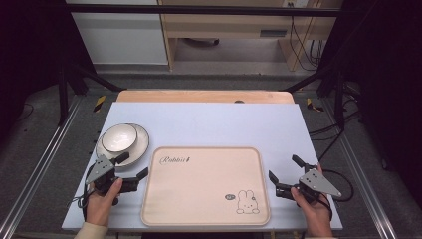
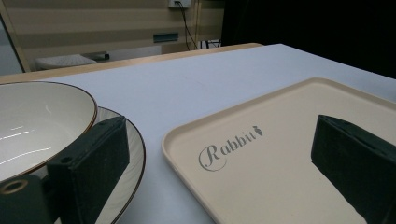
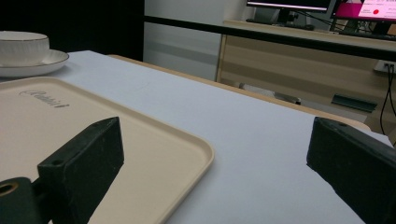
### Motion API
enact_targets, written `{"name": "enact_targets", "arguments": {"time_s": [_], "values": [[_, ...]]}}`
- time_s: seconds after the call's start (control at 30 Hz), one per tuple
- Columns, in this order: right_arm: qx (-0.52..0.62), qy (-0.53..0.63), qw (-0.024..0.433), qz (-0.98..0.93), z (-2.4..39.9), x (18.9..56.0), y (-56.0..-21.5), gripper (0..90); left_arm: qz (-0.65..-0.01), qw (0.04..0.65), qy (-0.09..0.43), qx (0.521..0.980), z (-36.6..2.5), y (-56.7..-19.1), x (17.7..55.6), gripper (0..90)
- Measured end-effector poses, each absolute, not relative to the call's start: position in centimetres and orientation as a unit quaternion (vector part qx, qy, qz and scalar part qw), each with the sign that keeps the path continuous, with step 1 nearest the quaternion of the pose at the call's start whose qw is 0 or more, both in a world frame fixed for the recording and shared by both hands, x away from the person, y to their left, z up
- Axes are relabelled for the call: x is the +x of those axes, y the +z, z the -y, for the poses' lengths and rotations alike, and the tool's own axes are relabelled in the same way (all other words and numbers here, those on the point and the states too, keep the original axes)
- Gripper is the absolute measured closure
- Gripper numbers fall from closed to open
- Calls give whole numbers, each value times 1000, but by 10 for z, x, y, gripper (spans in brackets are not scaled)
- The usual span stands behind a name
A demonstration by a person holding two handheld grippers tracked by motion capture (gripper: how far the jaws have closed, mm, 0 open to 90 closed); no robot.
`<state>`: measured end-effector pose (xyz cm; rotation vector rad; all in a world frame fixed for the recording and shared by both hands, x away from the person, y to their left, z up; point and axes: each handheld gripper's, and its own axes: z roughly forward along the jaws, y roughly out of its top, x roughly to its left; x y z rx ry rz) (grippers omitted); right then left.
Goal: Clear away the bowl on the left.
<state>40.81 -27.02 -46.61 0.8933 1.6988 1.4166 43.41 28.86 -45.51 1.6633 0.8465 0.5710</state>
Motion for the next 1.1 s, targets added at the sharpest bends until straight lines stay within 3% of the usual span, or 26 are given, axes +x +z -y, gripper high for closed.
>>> {"name": "enact_targets", "arguments": {"time_s": [0.47, 0.77, 0.87, 1.1], "values": [[356, 548, 375, -658, 270, 405, -463, 40, -366, 553, 239, 710, -287, -448, 433, 49], [360, 548, 375, -656, 267, 406, -464, 41, -383, 549, 259, 696, -294, -443, 430, 50], [372, 547, 377, -648, 268, 410, -463, 43, -381, 514, 296, 709, -301, -436, 434, 65], [382, 546, 373, -646, 269, 410, -466, 39, -399, 504, 310, 700, -313, -422, 441, 53]]}}
